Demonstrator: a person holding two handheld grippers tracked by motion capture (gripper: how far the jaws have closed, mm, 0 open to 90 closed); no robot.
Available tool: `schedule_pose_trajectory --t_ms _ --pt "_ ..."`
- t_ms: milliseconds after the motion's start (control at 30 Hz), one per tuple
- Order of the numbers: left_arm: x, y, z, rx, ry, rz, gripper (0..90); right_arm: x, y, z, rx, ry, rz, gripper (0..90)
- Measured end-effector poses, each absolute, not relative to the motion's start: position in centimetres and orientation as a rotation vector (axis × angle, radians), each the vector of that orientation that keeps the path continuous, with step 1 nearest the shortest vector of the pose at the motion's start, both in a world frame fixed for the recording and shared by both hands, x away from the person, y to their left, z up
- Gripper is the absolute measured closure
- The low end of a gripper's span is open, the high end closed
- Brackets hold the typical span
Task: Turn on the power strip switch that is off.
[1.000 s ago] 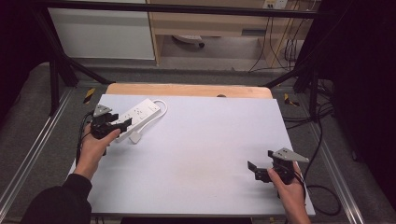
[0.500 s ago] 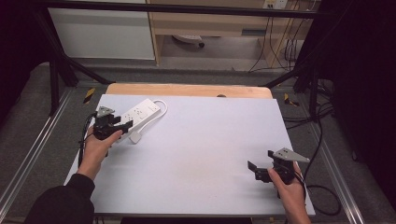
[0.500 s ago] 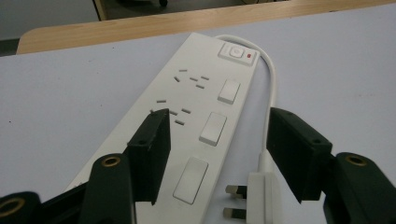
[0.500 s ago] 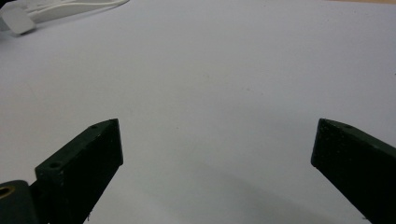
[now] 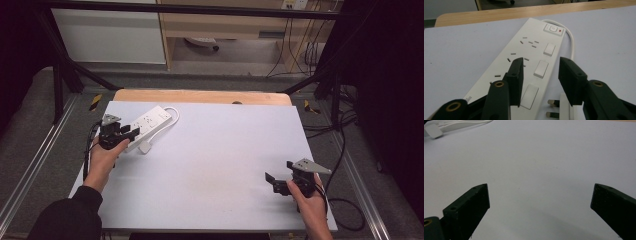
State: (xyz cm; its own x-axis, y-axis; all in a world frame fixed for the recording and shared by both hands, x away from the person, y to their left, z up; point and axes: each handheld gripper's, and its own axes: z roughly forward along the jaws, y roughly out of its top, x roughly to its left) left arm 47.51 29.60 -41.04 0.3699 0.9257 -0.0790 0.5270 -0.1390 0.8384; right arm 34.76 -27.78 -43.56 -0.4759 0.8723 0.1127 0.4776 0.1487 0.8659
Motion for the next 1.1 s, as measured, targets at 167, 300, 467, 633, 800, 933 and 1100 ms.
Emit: schedule_pose_trajectory --t_ms 167,300,467,633,800,933,1100 --pt "47.47 29.37 -41.12 1.808 1.253 0.583 61.1 34.75 -27.77 -43.55 1.287 2.015 1.27 2.6" --pt "47.44 29.22 -41.2 1.813 1.241 0.571 65.0 34.75 -27.78 -43.55 1.287 2.015 1.27 2.6" --pt "47.43 29.14 -41.29 1.822 1.228 0.559 68.3 34.75 -27.77 -43.55 1.287 2.015 1.271 2.6" --pt "47.39 29.12 -41.43 1.819 1.224 0.547 71.2 34.76 -27.74 -43.57 1.288 2.018 1.269 2.6" --pt "47.41 29.11 -41.56 1.823 1.218 0.537 74.6 34.77 -27.76 -43.58 1.288 2.018 1.269 2.6" --pt "47.44 29.11 -41.6 1.826 1.215 0.533 76.9 34.77 -27.75 -43.57 1.288 2.018 1.271 2.6" --pt "47.54 29.09 -41.77 1.832 1.21 0.526 80.1 34.78 -27.77 -43.59 1.288 2.018 1.27 2.6"
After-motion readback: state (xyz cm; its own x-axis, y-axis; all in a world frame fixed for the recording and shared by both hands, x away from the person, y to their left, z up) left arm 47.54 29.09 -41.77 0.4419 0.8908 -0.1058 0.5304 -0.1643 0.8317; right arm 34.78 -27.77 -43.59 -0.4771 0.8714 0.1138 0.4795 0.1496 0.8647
